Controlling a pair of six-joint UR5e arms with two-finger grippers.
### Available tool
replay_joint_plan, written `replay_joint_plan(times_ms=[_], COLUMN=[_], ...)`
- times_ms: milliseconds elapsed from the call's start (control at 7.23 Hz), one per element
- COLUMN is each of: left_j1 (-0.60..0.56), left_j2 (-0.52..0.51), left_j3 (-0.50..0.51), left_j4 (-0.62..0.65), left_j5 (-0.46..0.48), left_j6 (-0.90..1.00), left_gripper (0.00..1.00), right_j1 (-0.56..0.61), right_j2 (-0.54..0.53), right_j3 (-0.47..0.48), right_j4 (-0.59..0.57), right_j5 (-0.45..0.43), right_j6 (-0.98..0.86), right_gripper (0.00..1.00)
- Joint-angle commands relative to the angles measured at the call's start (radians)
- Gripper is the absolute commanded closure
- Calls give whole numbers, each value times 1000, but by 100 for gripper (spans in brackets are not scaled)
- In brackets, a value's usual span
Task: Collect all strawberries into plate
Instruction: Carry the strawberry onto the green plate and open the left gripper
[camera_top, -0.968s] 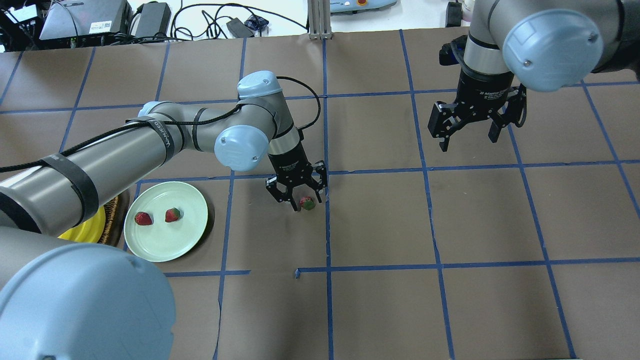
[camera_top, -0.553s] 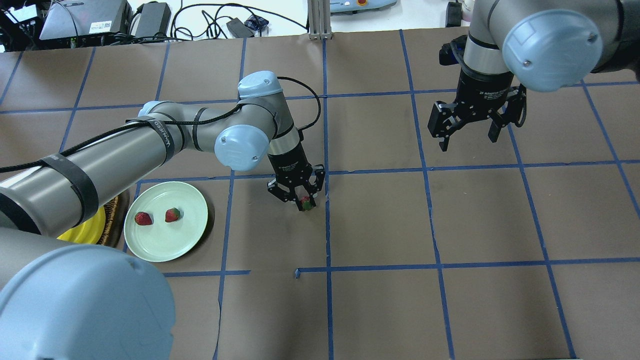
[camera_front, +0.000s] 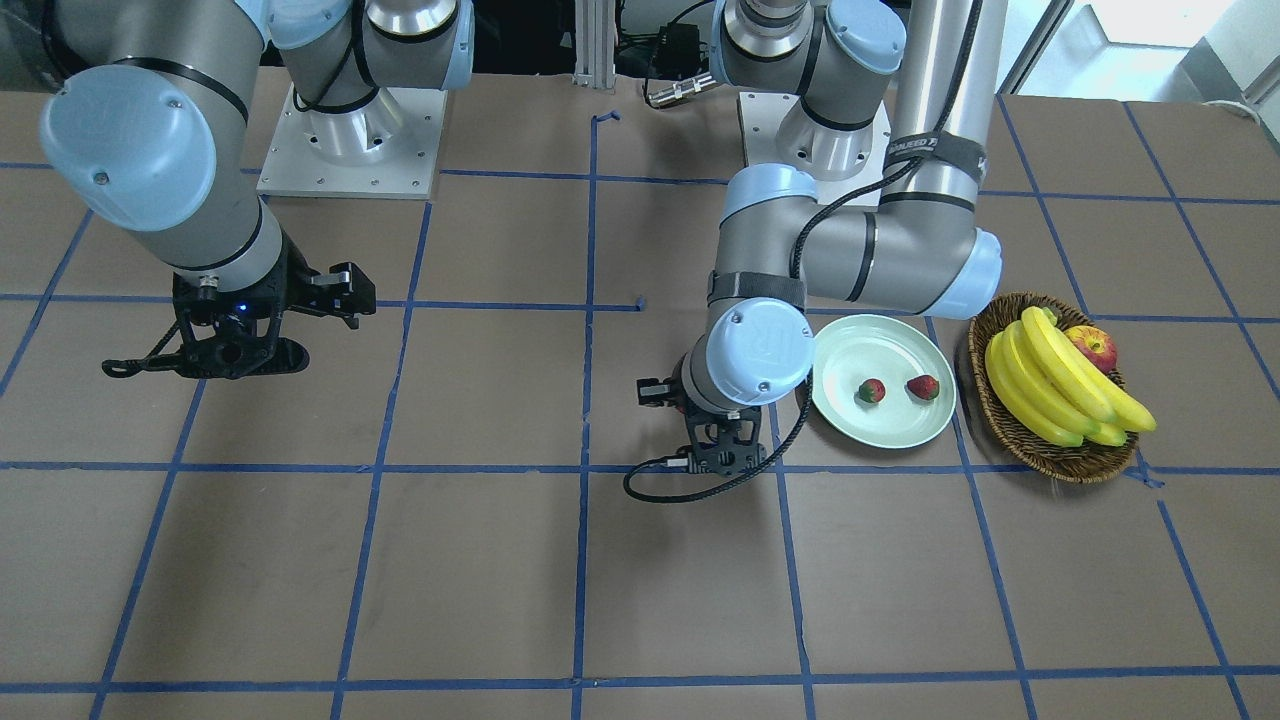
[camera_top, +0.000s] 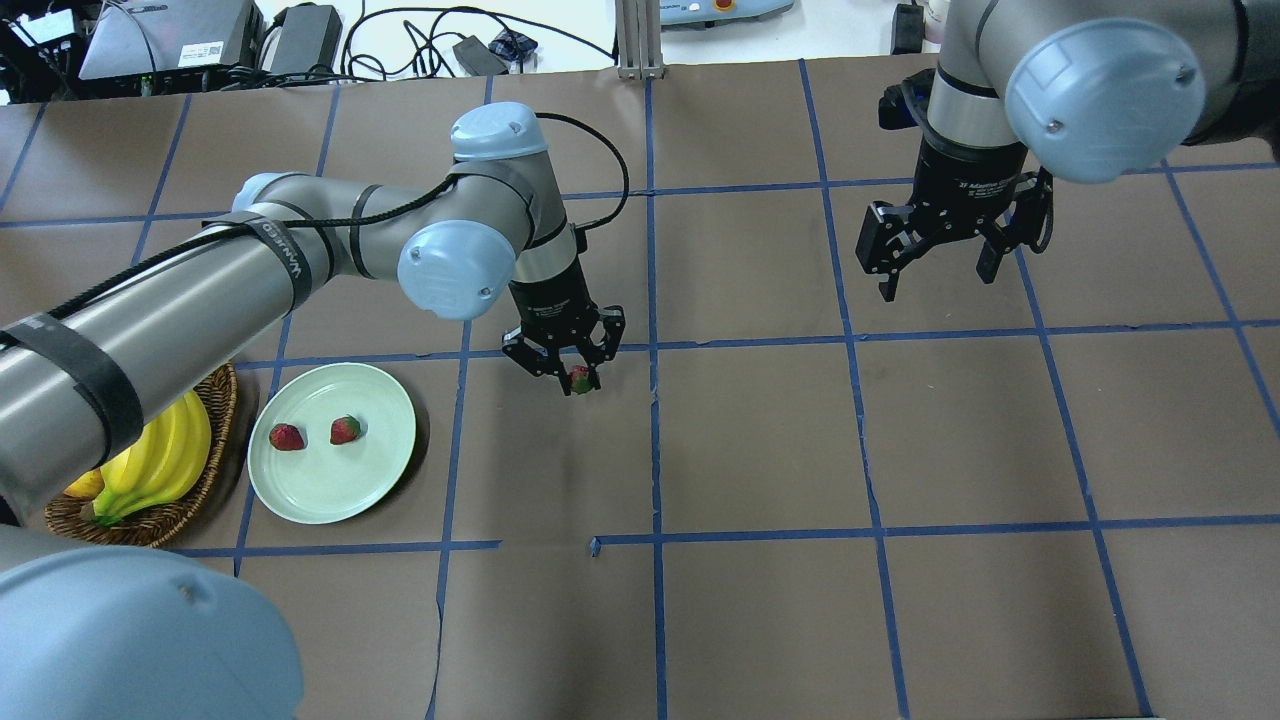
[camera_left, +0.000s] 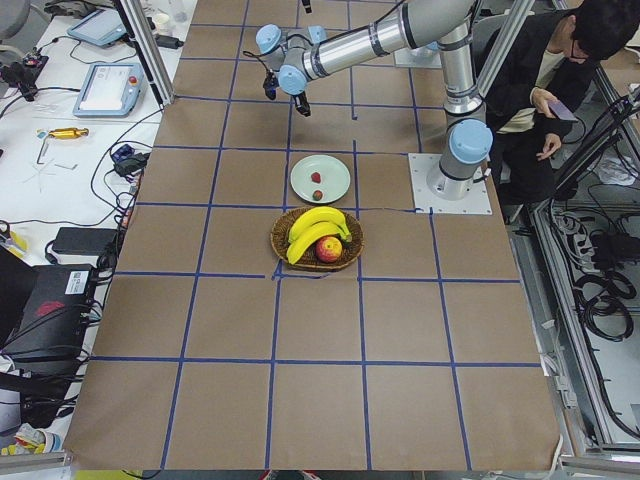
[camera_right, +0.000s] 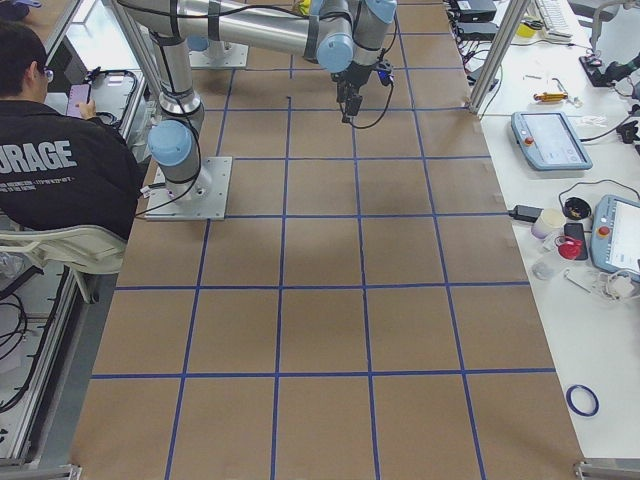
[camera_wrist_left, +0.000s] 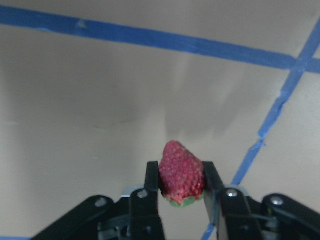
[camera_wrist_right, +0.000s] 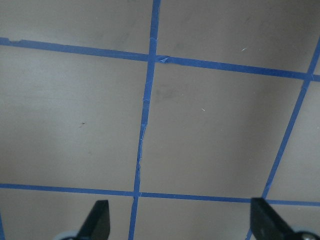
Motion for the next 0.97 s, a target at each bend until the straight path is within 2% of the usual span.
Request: replay_joint_plan(times_ms=[0,138,277,415,691,830], left_j1=[133,181,204,226,234,234], left_j2=[47,52,49,49,30,30], left_j3=[-6,-11,-43,-72,-101,-109], left_j4=[-127,-157,-157,-148,-148,-145], left_j5=[174,240,253,308,310,305], left_j6=[207,273,316,359,357,353], left_gripper=[100,100,100,100,100,17], right_j1=[0,0,0,0,2,0], right_j2=[0,-1,-1,0,-1,-1], right_j3=[0,0,1,0,0,0], right_j4=[0,1,1,4,3,3], right_j5=[0,0,-1,-1,-1,-1], right_j6=[1,2,2,2,2,2], right_gripper=[0,0,0,0,0,0])
